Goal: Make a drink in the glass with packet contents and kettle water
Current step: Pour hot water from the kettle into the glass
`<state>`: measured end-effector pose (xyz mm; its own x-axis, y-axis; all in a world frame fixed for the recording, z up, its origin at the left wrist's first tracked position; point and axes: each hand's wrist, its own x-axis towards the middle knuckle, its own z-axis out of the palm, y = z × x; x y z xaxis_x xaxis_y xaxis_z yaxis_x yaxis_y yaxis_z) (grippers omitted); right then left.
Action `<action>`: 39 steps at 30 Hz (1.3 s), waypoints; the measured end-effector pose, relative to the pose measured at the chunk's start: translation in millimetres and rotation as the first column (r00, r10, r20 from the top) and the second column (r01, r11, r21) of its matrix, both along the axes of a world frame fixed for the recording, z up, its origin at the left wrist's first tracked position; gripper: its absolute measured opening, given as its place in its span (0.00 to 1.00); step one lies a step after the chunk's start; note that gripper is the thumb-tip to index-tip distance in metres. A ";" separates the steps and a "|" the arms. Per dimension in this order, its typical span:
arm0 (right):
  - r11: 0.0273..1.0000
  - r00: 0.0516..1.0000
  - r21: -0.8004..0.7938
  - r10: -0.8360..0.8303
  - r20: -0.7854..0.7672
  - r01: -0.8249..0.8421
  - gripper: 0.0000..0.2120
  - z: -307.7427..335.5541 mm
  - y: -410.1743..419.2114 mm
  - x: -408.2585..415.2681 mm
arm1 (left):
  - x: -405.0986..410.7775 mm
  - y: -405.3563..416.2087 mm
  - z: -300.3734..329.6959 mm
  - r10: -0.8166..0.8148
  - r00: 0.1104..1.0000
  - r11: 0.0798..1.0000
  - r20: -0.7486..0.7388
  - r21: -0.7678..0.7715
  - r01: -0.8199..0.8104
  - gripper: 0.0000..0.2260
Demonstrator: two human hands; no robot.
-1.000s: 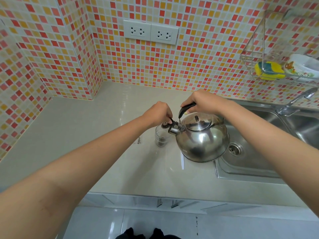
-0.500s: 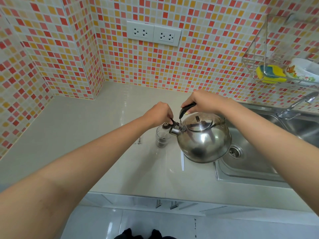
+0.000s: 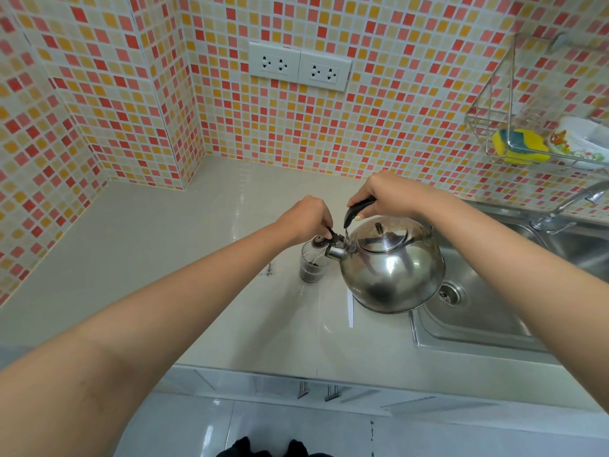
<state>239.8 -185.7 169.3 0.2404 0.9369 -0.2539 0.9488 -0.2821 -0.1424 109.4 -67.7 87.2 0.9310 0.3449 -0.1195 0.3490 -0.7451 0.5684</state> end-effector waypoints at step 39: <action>0.999 1.000 -0.027 -0.019 -0.006 0.019 0.13 9.3 -4.8 -4.6 | 2.4 -4.1 5.4 -0.023 1.000 0.999 0.011 0.027 0.023 0.10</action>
